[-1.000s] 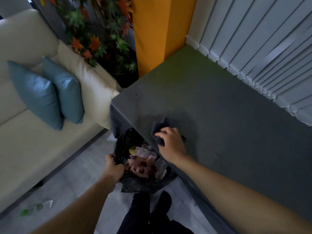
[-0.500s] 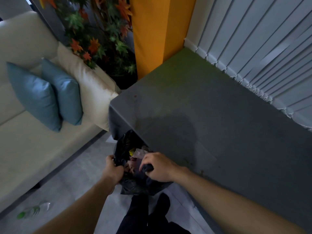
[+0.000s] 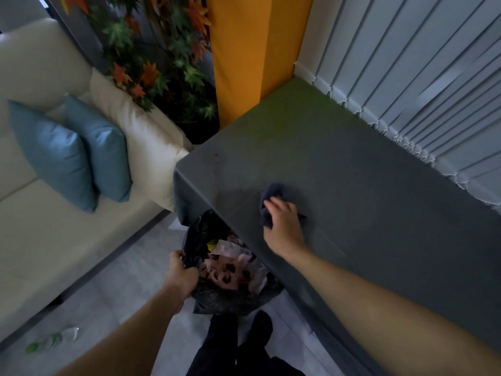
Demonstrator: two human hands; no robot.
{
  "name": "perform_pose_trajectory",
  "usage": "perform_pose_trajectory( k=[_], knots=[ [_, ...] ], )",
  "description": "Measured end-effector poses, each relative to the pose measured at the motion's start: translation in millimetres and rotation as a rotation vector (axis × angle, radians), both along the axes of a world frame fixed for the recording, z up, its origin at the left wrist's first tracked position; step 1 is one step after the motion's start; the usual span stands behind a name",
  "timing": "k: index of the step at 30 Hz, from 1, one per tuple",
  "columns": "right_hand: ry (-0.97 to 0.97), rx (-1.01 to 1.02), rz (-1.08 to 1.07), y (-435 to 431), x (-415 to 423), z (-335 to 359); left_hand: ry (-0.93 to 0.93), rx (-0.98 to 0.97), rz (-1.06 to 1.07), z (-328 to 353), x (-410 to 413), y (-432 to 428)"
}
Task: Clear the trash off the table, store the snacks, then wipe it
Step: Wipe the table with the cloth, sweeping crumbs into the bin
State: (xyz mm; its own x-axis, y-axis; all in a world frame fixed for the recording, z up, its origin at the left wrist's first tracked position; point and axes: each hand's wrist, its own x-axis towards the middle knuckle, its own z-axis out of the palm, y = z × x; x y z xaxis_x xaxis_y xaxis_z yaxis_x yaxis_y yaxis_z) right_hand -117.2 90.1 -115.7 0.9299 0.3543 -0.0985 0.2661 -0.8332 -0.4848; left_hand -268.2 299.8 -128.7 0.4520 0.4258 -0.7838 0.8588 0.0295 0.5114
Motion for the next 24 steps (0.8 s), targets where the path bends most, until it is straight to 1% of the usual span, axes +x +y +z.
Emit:
perform_pose_trajectory(
  k=[2,5,6,7,8,10,11,12,15,16,17,18,19,21,22,23,24],
  knots=[
    [-0.004,0.066,0.146,2,-16,-1,-0.002,-0.002,0.005,-1,1,-1],
    [0.062,0.207,0.368,3,-32,3,0.001,-0.003,0.005,-2,1,-1],
    [0.059,0.246,0.405,3,-36,4,0.003,-0.006,0.006,-2,1,-2],
    [0.033,0.277,0.392,3,-39,3,0.003,-0.008,0.008,-2,1,-1],
    [0.000,0.286,0.327,4,-42,2,0.002,-0.008,0.009,-3,1,-2],
    [-0.016,0.231,0.161,5,-48,2,0.004,-0.003,0.005,-3,1,-1],
    [0.009,0.194,0.157,7,-51,2,0.007,0.000,0.001,-3,1,-2],
    [0.049,0.176,0.223,8,-55,2,0.014,0.005,-0.005,-2,2,-2],
    [0.280,0.159,0.505,9,-61,7,0.033,0.019,-0.022,1,4,-4],
    [0.314,0.160,0.558,9,-61,10,0.038,0.020,-0.030,2,4,-4],
    [0.303,0.195,0.558,8,-58,13,0.043,0.018,-0.041,3,5,-5],
    [0.267,0.267,0.502,6,-54,17,0.046,0.015,-0.051,3,5,-5],
    [0.210,0.357,0.396,3,-47,21,0.045,0.012,-0.060,4,6,-6],
    [0.035,0.482,0.085,-3,-28,25,0.034,0.003,-0.069,4,7,-6],
    [-0.052,0.487,-0.083,-8,-15,24,0.026,-0.004,-0.067,4,7,-7],
    [-0.093,0.459,-0.238,-15,-2,22,0.016,-0.008,-0.062,4,8,-7],
    [-0.085,0.403,-0.367,-22,11,20,0.003,-0.001,-0.059,3,9,-7]
  ],
)
